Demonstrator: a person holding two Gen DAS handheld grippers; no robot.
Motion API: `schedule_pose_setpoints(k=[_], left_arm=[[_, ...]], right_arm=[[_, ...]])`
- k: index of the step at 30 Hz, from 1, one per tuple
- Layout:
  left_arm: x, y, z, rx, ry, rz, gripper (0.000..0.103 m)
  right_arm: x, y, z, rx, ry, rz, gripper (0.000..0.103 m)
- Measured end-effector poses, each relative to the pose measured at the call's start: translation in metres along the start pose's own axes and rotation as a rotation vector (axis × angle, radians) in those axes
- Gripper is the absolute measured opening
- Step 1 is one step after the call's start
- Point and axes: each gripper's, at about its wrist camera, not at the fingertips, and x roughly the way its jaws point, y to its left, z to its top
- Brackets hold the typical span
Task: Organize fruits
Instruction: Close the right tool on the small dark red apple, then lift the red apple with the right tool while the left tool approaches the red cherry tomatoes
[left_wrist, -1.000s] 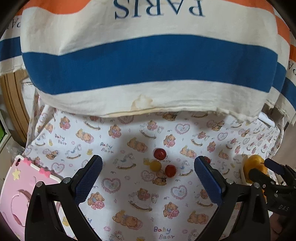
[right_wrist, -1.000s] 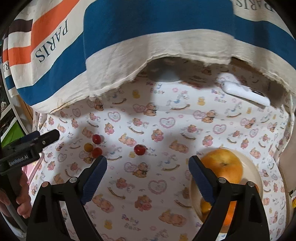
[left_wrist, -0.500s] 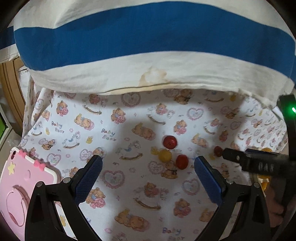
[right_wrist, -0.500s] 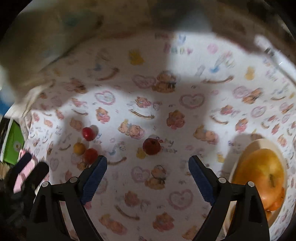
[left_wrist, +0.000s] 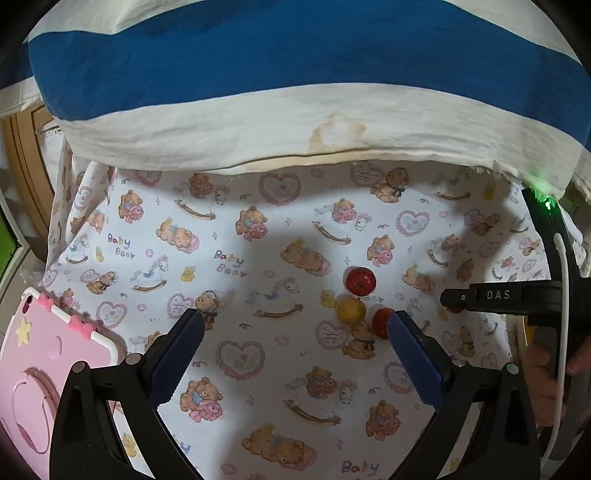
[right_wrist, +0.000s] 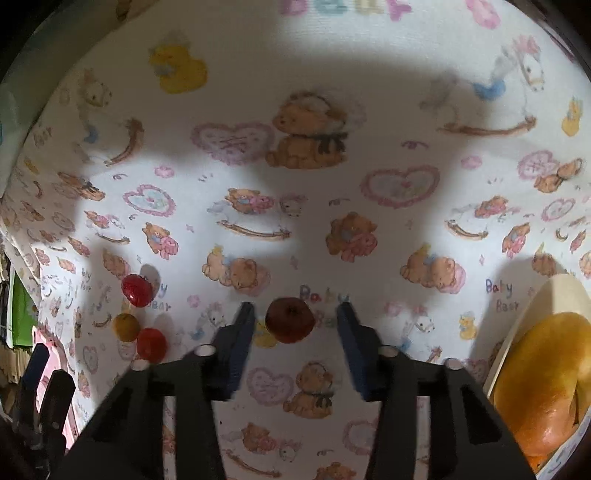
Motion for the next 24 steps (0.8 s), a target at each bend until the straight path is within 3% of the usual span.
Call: schedule_pose_setpoints(k=[3, 13, 17, 24], left_arm=[[0.002, 0.000, -0.001, -0.001, 0.006, 0.000, 0.099], [-0.002, -0.006, -0.002, 0.026, -0.008, -0.003, 0.099], [-0.002, -0.013, -0.004, 0.053, -0.010, -0.002, 0.099], [-0.006, -0.020, -0.007, 0.085, -0.024, -0.015, 0.098]], right_arm=[[0.000, 0.001, -0.001, -0.003, 0.003, 0.002, 0.028], [-0.017, -0.006, -0.038, -0.044, -0.044, 0.007, 0.028], [-0.037, 0.003, -0.060, -0.123, -0.133, -0.035, 0.028], [-0.058, 0.010, -0.087, -0.153, -0.294, -0.017, 0.028]])
